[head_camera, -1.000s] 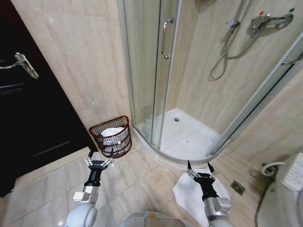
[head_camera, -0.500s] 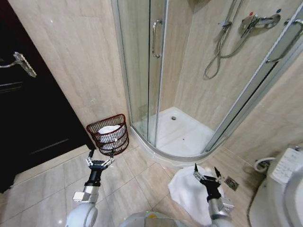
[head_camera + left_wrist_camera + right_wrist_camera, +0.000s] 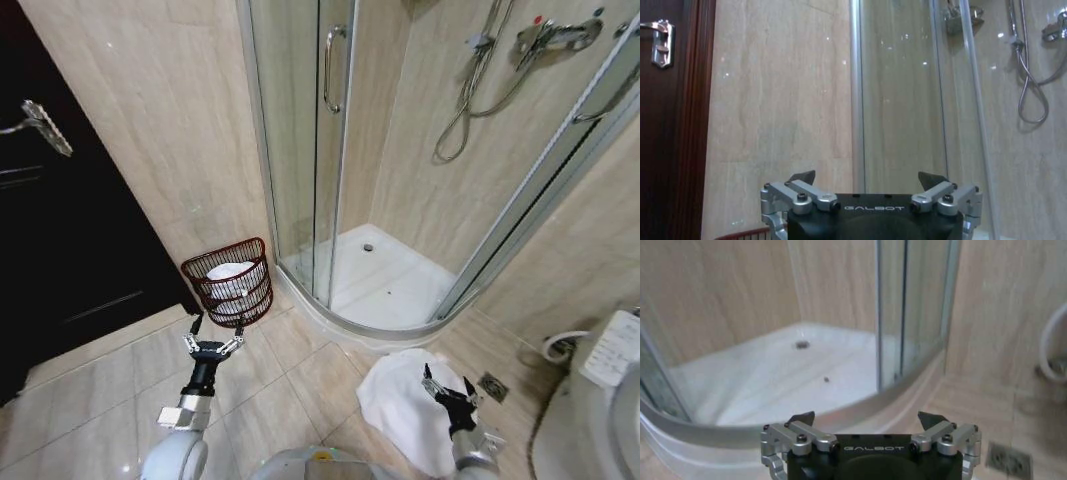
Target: Discard the used towel into the hamper.
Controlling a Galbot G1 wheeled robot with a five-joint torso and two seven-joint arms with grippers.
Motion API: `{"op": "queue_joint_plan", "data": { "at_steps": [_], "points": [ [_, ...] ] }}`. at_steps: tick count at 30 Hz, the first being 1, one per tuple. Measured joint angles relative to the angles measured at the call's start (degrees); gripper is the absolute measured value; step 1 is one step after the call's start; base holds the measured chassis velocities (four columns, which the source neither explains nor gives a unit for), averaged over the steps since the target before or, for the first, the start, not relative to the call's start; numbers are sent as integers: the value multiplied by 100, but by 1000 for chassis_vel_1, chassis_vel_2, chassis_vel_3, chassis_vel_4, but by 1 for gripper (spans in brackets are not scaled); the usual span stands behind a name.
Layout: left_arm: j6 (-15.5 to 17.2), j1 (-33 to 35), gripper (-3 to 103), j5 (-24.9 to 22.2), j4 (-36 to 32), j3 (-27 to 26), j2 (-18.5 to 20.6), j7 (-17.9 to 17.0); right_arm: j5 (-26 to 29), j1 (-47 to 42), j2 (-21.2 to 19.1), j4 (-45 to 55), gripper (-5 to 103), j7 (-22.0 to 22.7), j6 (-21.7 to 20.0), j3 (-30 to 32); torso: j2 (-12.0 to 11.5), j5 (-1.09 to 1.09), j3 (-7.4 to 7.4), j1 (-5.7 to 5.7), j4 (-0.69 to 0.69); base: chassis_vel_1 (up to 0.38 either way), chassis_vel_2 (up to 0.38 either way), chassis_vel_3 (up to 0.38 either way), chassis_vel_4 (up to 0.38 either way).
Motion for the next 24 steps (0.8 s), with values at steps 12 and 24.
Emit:
{"op": "queue_joint_plan", "data": {
  "at_steps": [12, 24],
  "points": [
    [-95, 21, 100, 101, 19, 38, -103, 112, 103, 767, -101, -1350, 100, -82, -369, 121, -299, 0, -177, -121, 0, 0, 0, 0, 0],
    [-340, 49, 100, 39, 106, 15, -114, 353, -168, 1432, -202, -2675, 100, -826, -203, 493, -566, 1, -346, -218, -1, 0, 0, 0, 0]
  ]
}}
